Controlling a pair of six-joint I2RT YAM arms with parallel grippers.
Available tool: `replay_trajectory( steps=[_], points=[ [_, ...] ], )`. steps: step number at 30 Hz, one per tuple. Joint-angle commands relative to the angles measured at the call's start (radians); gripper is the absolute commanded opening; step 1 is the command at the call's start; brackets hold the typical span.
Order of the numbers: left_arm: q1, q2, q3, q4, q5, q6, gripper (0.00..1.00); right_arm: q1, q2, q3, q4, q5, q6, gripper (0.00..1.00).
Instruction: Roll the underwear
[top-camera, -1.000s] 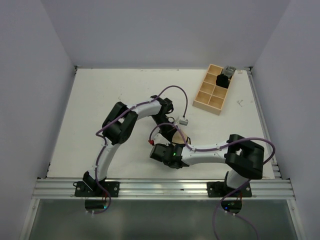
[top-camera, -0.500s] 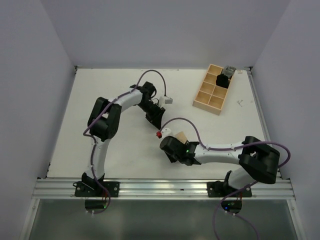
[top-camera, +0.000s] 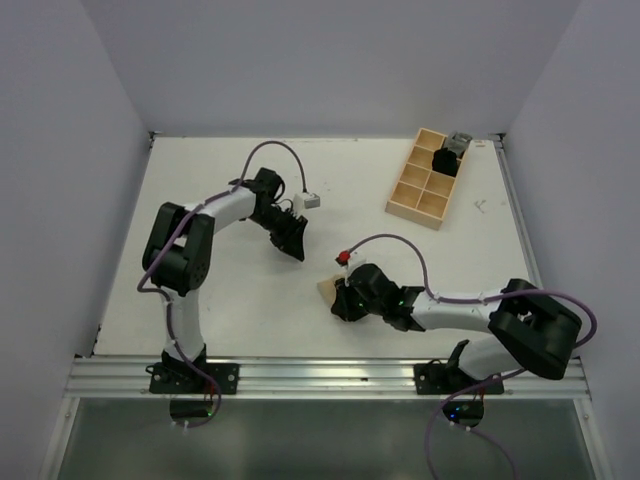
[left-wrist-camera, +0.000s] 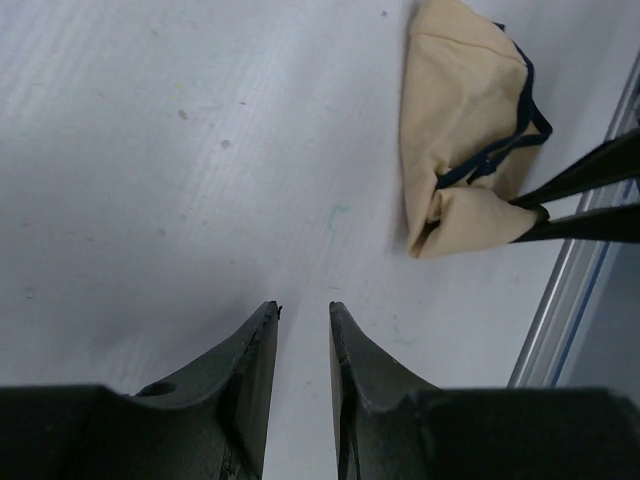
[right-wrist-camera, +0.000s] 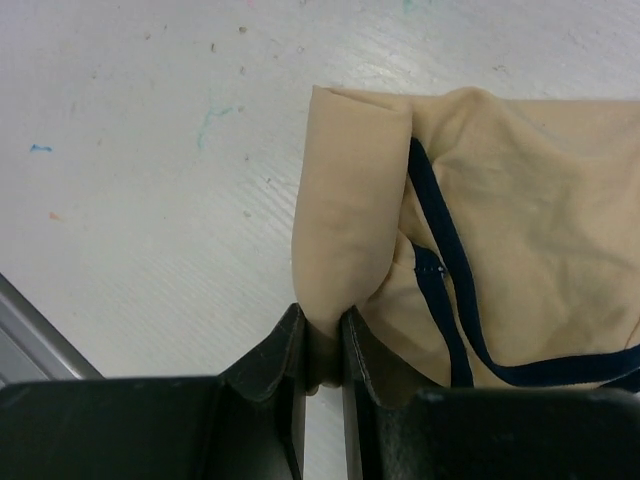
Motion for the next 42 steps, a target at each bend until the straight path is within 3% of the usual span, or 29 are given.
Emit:
replay_trajectory(
  steps=[1,9,16,25,33,38,42],
  points=[
    [0.005,-0.097,-0.079,0.088,0.172,0.098,0.31,-0.026,-0.005,-0.082,0.076,-0.112,0.063,0.0],
    [-0.001,-0.154,-0.176,0.063,0.328,0.249,0.32,-0.117,0.011,-0.203,0.311,-0.267,0.181,0.0],
    [-0.035,-0.085,-0.133,0.037,0.336,0.295,0.32,-0.175,0.078,-0.237,0.432,-0.385,0.233,0.0],
    [-0.101,-0.045,-0.053,-0.024,0.314,0.333,0.32,-0.209,0.115,-0.306,0.572,-0.417,0.31,0.0],
    [-0.118,-0.042,-0.058,-0.191,0.437,0.623,0.35,-0.226,0.212,-0.334,0.729,-0.488,0.359,0.0],
    [-0.156,-0.001,-0.01,-0.219,0.366,0.652,0.34,-0.227,0.227,-0.332,0.753,-0.505,0.351,0.01],
    [-0.227,-0.02,-0.041,-0.142,0.2,0.568,0.34,-0.235,0.242,-0.344,0.755,-0.517,0.342,0.02]
  ],
)
